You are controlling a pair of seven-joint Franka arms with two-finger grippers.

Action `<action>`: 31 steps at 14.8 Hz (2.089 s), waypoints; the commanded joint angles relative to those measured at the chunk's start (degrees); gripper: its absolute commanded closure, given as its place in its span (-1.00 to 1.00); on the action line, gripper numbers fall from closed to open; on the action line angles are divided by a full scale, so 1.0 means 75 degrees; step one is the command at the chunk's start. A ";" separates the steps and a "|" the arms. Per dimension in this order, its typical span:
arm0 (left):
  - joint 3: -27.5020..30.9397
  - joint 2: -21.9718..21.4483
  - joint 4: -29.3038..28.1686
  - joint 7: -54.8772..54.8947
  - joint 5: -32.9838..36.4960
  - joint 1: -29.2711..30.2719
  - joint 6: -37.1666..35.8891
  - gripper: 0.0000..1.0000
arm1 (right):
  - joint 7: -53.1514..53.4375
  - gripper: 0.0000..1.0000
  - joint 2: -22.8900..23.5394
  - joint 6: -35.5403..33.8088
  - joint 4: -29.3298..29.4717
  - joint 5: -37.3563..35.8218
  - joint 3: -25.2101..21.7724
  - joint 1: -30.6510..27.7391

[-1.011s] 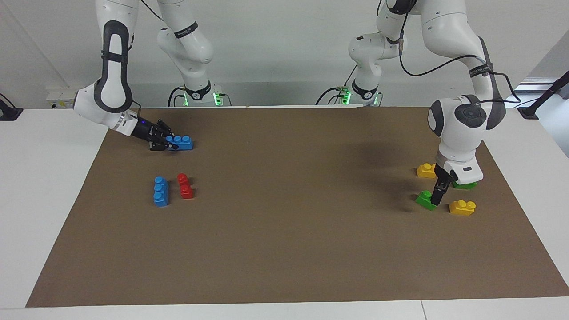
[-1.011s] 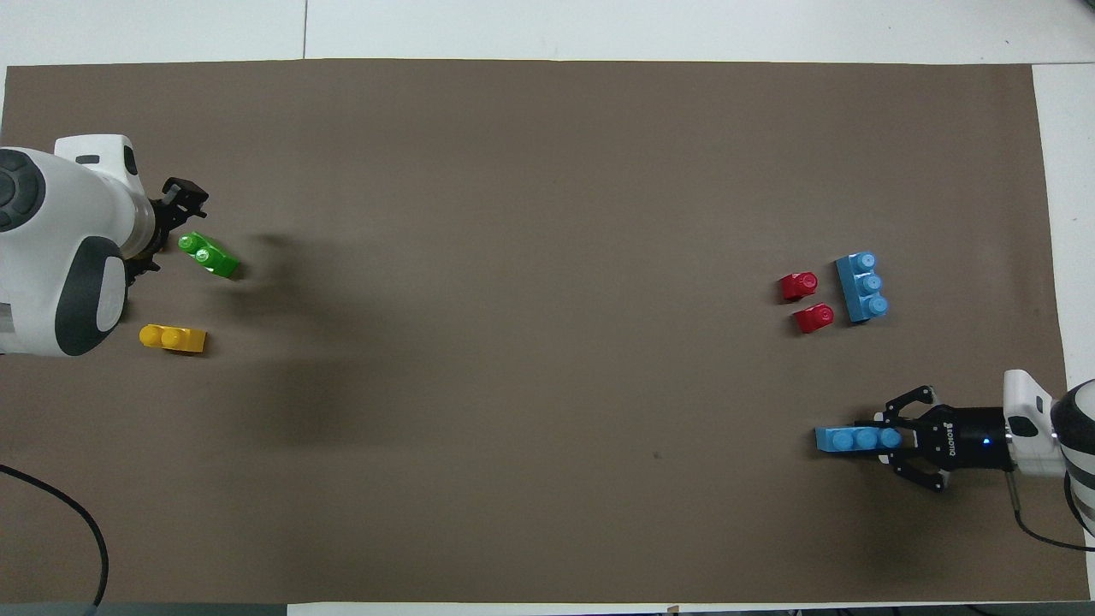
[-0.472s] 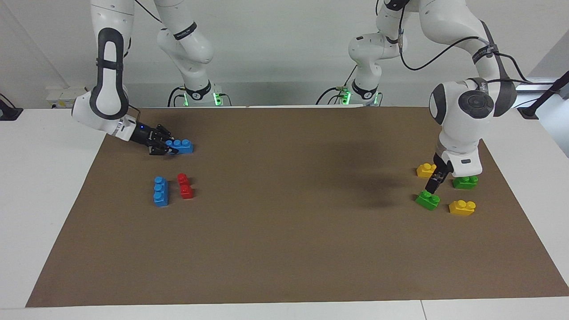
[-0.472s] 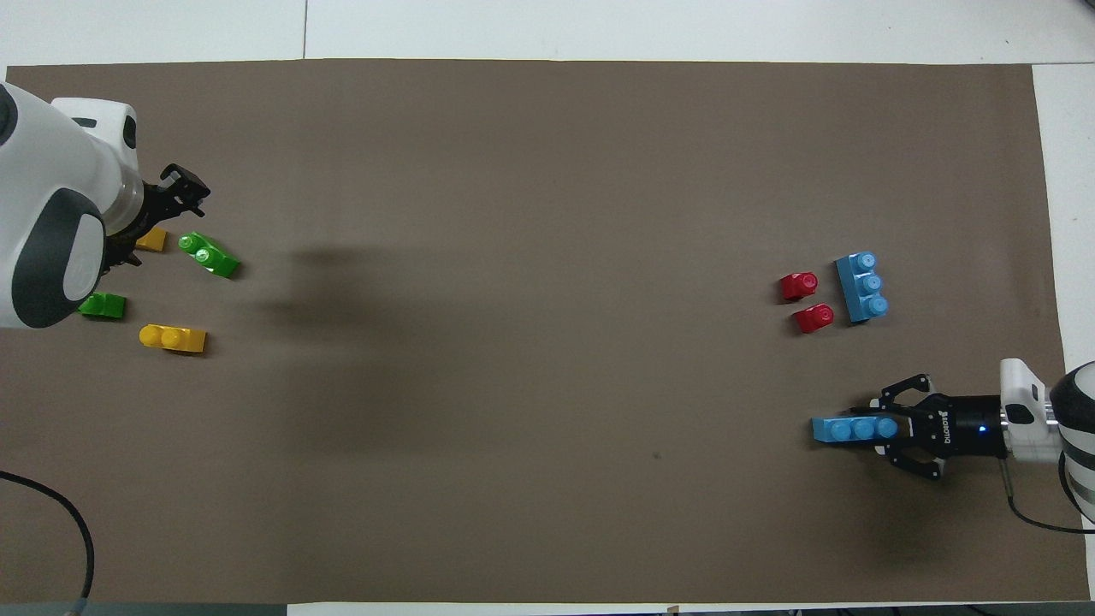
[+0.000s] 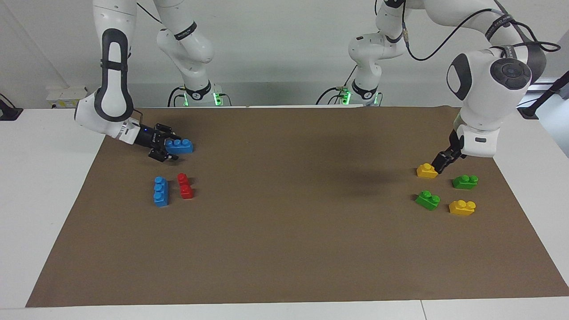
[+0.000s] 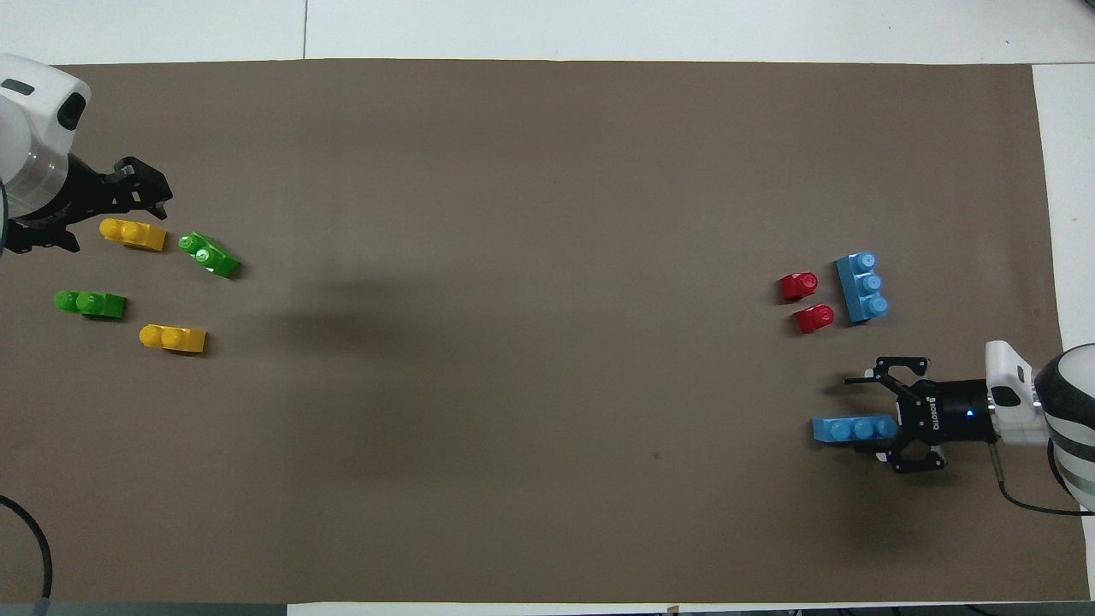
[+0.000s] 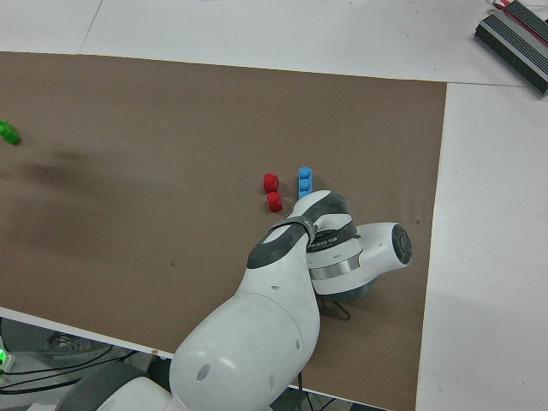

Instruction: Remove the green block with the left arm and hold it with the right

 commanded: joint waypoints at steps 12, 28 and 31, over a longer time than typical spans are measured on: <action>0.0157 -0.1540 -0.0111 0.2974 -0.1489 0.0206 -0.1696 -1.00 | 0.6718 -1.00 -0.2122 -0.1248 0.2128 -0.2042 0.0335 0.1778; 0.0157 -0.2361 -0.0475 0.2939 -0.1501 0.0171 -0.1861 -1.00 | 1.6454 -1.00 -0.0942 -0.0950 0.4362 -0.5091 0.0359 0.2848; 0.0157 -0.2361 -0.0486 0.2927 -0.1700 0.0182 -0.1814 -1.00 | 1.7156 -1.00 0.0372 -0.2440 0.6625 -0.5513 -0.0002 0.3348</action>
